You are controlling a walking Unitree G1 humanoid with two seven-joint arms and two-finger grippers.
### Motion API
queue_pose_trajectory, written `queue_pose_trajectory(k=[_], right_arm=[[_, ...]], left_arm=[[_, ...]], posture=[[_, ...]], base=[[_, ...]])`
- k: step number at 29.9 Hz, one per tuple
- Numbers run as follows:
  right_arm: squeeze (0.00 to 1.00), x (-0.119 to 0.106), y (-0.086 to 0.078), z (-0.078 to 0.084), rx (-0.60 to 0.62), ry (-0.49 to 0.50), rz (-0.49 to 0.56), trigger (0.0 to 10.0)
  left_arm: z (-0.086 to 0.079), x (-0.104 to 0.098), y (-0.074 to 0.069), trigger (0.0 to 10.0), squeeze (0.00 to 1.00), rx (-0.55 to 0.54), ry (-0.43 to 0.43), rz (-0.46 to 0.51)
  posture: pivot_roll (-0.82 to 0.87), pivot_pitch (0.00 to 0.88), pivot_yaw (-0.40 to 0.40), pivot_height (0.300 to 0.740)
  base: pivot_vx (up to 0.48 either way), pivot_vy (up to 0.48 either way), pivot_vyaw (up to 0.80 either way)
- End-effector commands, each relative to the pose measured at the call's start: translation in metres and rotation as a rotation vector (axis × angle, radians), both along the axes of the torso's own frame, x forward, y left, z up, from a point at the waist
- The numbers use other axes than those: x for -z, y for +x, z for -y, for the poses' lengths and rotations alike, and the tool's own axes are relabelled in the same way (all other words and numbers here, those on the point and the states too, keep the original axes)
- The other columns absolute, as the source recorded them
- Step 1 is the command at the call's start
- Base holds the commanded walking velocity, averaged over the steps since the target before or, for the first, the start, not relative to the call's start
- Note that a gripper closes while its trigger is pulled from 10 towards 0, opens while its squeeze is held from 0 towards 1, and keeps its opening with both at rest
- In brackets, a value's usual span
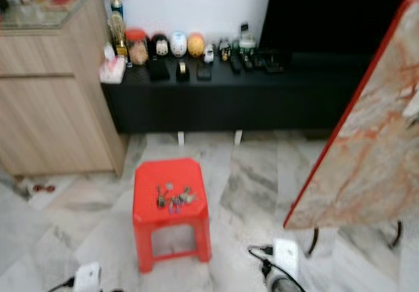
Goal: Hang keys on a hook
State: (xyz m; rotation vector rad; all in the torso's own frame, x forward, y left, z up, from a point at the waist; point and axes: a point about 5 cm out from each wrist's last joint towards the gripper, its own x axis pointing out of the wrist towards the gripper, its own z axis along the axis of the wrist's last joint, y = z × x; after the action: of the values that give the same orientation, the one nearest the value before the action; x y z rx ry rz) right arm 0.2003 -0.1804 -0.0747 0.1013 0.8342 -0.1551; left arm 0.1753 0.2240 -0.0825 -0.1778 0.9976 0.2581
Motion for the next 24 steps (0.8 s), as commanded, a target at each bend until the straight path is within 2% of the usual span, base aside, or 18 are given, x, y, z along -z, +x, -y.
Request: queue_pose_trajectory(k=[1, 20, 24], right_arm=[[0.0, 0.0005, -0.0029, 0.009, 0.02, -0.016, -0.009, 10.0], [0.0, 0.0002, -0.0026, 0.0109, 0.027, -0.015, -0.009, 10.0], [0.0, 0.0001, -0.0025, 0.0116, 0.025, -0.016, -0.01, 10.0]], left_arm=[[0.0076, 0.003, -0.0027, 10.0, 0.0, 0.021, -0.011, -0.021], [0.0085, 0.0014, 0.0013, 10.0, 0.0, 0.035, -0.003, -0.016], [0.0093, 0.0014, 0.0015, 10.0, 0.0, 0.054, 0.005, -0.018]], posture=[[0.07, 0.0, -0.057, 0.74], [0.07, 0.0, -0.062, 0.74], [0.07, 0.0, -0.062, 0.74]], base=[[0.0, 0.371, 0.0], [0.0, 0.365, 0.0], [0.0, 0.0, 0.0]])
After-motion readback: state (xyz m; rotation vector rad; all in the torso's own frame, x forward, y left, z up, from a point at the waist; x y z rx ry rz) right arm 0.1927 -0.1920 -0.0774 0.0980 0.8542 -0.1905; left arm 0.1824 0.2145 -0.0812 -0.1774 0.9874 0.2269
